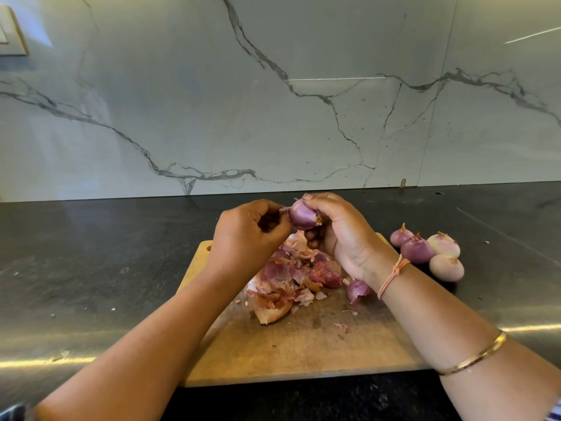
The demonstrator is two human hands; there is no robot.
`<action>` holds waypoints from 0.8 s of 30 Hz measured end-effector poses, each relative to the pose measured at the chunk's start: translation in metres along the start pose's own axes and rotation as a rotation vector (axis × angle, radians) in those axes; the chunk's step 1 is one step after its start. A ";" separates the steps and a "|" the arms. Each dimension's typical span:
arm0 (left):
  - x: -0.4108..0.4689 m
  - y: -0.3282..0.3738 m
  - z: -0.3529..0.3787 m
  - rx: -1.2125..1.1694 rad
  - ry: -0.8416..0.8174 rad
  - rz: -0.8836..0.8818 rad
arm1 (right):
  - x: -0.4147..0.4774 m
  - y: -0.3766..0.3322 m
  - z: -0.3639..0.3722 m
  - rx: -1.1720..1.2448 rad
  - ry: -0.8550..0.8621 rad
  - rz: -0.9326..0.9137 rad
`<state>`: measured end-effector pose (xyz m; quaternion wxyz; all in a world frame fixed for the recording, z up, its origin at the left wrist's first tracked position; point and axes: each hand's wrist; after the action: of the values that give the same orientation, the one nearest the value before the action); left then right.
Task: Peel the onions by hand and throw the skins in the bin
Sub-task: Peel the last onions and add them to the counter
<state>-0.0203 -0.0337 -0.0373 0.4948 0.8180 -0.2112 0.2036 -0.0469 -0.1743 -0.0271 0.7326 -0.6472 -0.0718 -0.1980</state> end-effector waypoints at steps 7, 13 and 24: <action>0.005 -0.006 0.003 -0.078 0.018 -0.077 | 0.000 0.005 0.001 -0.190 0.013 -0.103; 0.008 -0.007 0.000 -0.123 0.049 -0.122 | 0.000 0.000 -0.001 -0.004 -0.018 -0.020; 0.008 -0.013 0.000 0.027 -0.038 -0.138 | -0.004 -0.008 -0.002 0.314 -0.027 0.037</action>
<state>-0.0064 -0.0292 -0.0417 0.4924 0.8410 -0.1608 0.1562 -0.0537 -0.1758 -0.0209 0.8274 -0.5284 -0.0997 -0.1622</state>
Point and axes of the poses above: each hand's wrist, its own x-axis towards the middle knuckle, its own z-axis out of the palm, y = z × x, and after that the axes turned 11 degrees about -z, right-handed
